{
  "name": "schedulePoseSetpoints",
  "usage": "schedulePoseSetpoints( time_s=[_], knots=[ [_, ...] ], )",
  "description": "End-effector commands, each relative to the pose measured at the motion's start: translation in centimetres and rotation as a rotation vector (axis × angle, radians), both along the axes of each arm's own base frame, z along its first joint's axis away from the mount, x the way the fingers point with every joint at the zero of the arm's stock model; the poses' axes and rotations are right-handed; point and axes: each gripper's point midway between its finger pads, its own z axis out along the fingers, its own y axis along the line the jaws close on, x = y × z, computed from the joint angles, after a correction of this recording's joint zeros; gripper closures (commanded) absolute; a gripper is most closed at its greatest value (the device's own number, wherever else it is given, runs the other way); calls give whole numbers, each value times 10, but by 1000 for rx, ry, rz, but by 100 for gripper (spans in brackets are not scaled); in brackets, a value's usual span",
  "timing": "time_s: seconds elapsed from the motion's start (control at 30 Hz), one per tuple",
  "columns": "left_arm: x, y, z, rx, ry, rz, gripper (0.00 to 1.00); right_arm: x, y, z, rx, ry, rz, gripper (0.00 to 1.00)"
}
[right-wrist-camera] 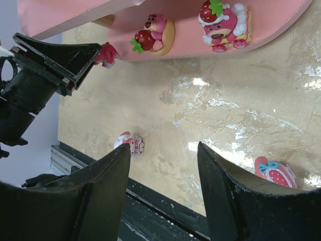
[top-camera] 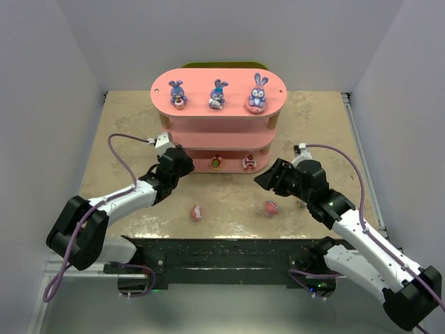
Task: Place and organize the plastic toys onto the shelf
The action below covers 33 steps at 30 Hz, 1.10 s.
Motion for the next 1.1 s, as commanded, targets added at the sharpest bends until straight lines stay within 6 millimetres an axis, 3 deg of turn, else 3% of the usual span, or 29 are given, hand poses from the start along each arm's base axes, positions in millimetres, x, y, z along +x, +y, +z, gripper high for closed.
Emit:
schedulePoseSetpoints(
  time_s=[0.0,0.43,0.8,1.07],
  knots=[
    [16,-1,10,-33,-69,11,100,12,-2,19,-8,-61,-22,41],
    [22,5,-10,15,-12,29,100,14,-1,9,-19,-44,-22,40],
    [24,11,-6,15,-47,56,97,14,0,1,-26,-27,-20,41],
    [28,20,8,22,-151,87,96,14,0,-3,-28,-21,-22,41]
  ],
)
